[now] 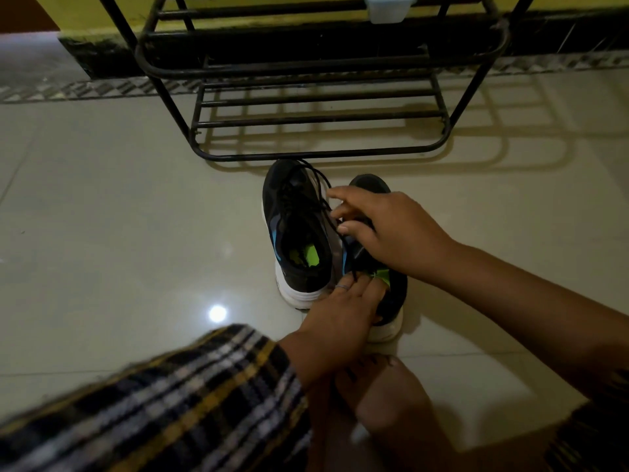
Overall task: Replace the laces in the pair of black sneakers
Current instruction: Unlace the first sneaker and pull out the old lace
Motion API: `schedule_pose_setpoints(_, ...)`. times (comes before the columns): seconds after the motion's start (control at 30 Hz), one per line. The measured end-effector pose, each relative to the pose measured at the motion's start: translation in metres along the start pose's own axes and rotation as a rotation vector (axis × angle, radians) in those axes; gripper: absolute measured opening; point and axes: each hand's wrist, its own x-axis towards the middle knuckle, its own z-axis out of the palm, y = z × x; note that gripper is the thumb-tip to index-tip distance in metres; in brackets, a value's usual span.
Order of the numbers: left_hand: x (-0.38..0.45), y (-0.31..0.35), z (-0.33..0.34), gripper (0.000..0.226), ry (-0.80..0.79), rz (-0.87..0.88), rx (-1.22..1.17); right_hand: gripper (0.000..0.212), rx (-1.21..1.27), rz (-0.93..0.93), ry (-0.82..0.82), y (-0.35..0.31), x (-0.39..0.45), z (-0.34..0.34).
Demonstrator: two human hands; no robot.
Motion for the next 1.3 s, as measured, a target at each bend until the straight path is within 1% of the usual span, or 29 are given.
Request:
schedule_pose_setpoints(0.1,0.0,0.001,-0.003,0.036,-0.033,-0.022,-0.004,0.049,-0.261,0.113,-0.06,0.028,-0.003,0.004)
schedule_pose_setpoints(0.17,0.001,0.001,-0.002,0.036,-0.027,-0.02,0.011,0.05,-0.343,0.163,-0.117,0.043,-0.008,0.009)
schedule_pose_setpoints(0.27,0.001,0.001,-0.002,0.037,-0.022,-0.015,0.017,0.051,-0.388,0.156,-0.139,0.051,-0.016,0.018)
schedule_pose_setpoints(0.33,0.0,0.0,0.0,0.036,-0.006,-0.009,0.016,0.051,-0.335,0.166,-0.108,0.05,-0.018,0.02)
schedule_pose_setpoints(0.43,0.0,-0.002,0.002,0.032,0.041,0.019,0.034,0.042,-0.142,0.249,-0.043,0.045,-0.018,0.021)
schedule_pose_setpoints(0.5,0.0,-0.001,0.001,0.03,0.065,0.014,0.046,0.037,-0.118,0.256,-0.056,0.041,-0.018,0.02)
schedule_pose_setpoints(0.6,-0.002,-0.001,0.002,0.031,0.086,0.003,0.058,0.035,-0.092,0.27,-0.089,0.035,-0.021,0.019)
schedule_pose_setpoints(0.63,-0.002,-0.001,0.003,0.029,0.081,0.001,0.058,0.034,-0.078,0.278,-0.095,0.034,-0.022,0.018)
schedule_pose_setpoints(0.73,-0.002,-0.001,0.004,0.033,0.076,0.004,0.037,0.027,-0.027,0.292,-0.109,0.035,-0.022,0.015)
schedule_pose_setpoints(0.83,-0.002,-0.002,0.005,0.03,0.065,-0.001,0.055,0.019,0.058,0.271,-0.127,0.036,-0.022,0.009)
schedule_pose_setpoints(0.9,-0.003,-0.002,0.005,0.035,0.031,-0.013,0.061,0.018,0.072,0.237,-0.139,0.037,-0.02,0.003)
schedule_pose_setpoints(0.97,-0.003,0.002,0.0,0.037,-0.022,-0.046,0.046,0.022,0.083,0.226,-0.151,0.038,-0.014,-0.009)
schedule_pose_setpoints(1.0,-0.004,0.003,-0.002,0.037,-0.06,-0.068,0.043,0.022,0.1,0.24,-0.159,0.038,-0.01,-0.017)
schedule_pose_setpoints(1.07,-0.005,0.005,-0.003,0.038,-0.073,-0.089,0.052,0.015,0.169,0.293,-0.172,0.038,0.002,-0.037)
schedule_pose_setpoints(1.13,-0.007,0.005,-0.005,0.039,-0.068,-0.071,0.065,0.014,0.205,0.328,-0.217,0.035,0.013,-0.057)
schedule_pose_setpoints(1.17,-0.007,0.003,-0.003,0.039,-0.042,-0.043,0.086,0.014,0.185,0.333,-0.263,0.033,0.017,-0.065)
schedule_pose_setpoints(1.23,-0.005,0.001,0.0,0.038,-0.01,-0.009,0.124,0.014,0.003,0.316,-0.422,0.03,0.024,-0.07)
schedule_pose_setpoints(1.3,-0.001,0.004,-0.001,0.036,-0.017,-0.031,0.121,0.02,-0.284,0.269,-0.596,0.027,0.03,-0.065)
